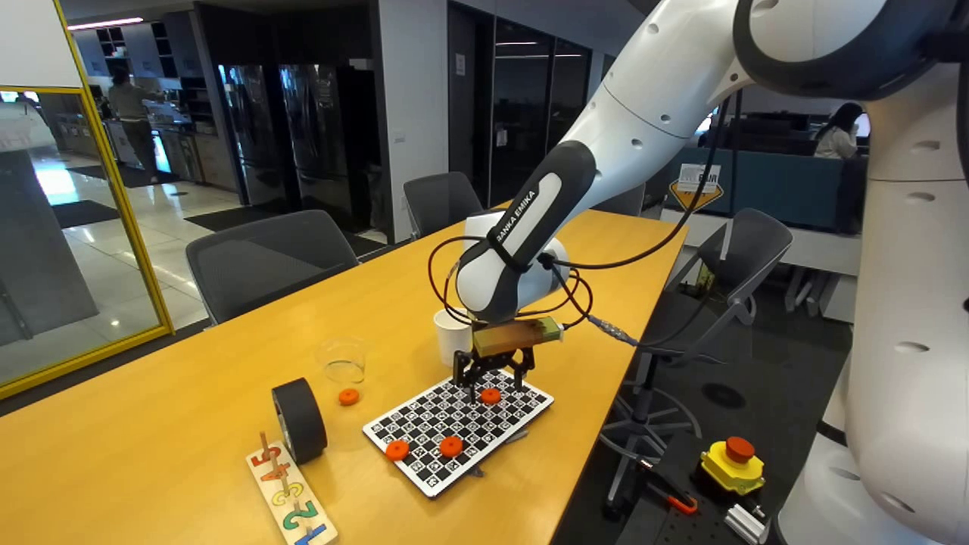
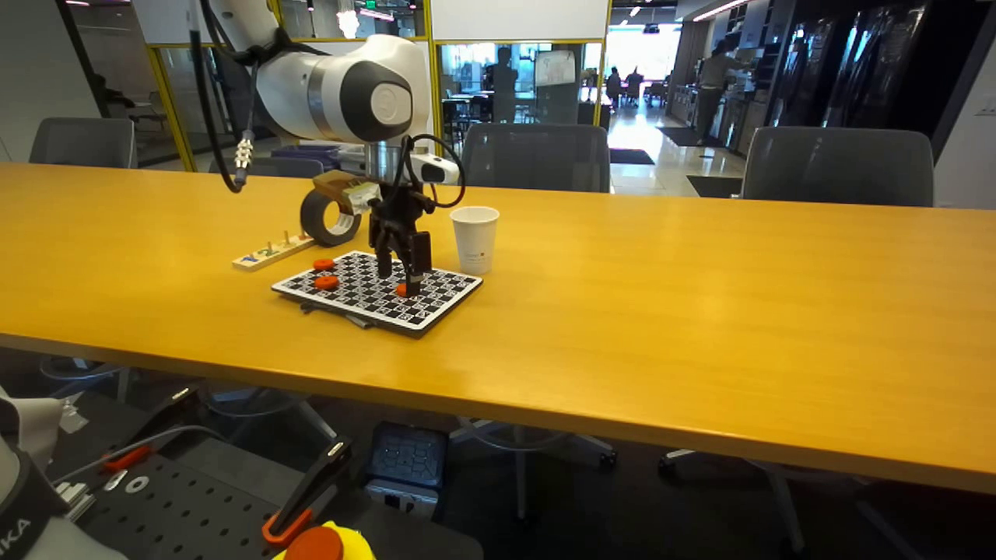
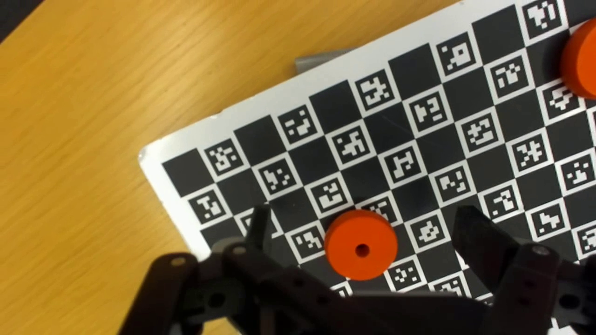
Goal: Place the rings inside the clear cup
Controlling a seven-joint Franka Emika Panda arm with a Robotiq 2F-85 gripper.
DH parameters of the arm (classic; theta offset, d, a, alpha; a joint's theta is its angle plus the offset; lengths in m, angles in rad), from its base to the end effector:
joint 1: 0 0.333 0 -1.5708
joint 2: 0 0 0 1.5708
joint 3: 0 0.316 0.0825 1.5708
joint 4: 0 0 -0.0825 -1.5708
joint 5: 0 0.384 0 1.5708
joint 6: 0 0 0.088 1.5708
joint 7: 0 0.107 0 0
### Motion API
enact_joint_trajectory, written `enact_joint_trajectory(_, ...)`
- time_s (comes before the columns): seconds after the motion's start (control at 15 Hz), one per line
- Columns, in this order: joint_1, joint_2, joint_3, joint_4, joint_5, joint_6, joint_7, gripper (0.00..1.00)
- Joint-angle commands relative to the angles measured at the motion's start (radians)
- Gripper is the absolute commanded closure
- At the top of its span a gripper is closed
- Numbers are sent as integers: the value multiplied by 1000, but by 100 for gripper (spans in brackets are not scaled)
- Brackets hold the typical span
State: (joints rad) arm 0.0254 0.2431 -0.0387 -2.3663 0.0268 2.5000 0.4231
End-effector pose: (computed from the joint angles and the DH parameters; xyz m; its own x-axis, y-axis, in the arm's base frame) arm 0.4978 -0.0073 0.2149 0.8914 -0.4419 -0.1011 -0.4400 -0.8971 0.0408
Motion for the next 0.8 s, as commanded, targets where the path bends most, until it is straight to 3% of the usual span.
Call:
enact_joint_trajectory(0.0, 4, -10, -5, 5, 13, 6, -15, 0)
enact_joint_trajectory(0.73, -1, 22, -5, 21, 23, 26, -25, 0)
